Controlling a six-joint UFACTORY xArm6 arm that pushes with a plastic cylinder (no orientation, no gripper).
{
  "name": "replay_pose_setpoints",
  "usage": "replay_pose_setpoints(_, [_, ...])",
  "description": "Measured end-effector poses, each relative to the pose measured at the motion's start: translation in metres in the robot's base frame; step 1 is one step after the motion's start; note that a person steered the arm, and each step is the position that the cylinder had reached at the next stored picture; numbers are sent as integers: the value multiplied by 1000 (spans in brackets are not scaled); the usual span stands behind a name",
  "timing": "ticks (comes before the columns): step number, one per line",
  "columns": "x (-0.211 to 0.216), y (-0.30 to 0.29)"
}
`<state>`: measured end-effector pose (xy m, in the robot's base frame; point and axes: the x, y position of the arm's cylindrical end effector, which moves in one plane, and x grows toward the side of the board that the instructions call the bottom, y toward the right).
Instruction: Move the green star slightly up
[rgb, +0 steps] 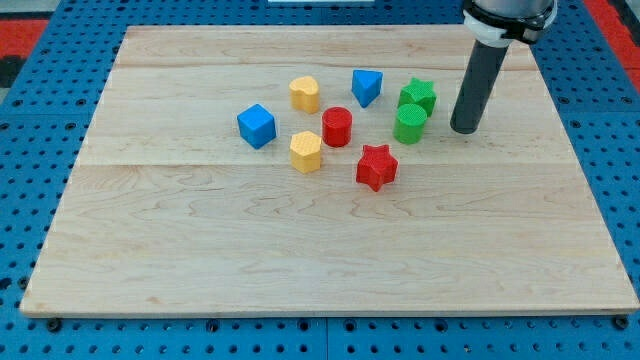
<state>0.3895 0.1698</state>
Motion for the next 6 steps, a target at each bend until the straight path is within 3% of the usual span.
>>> replay_pose_setpoints(2, [0, -9])
replay_pose_setpoints(4, [-45, -45])
replay_pose_setpoints(5, [-45, -57])
replay_pose_setpoints(6, [-65, -3])
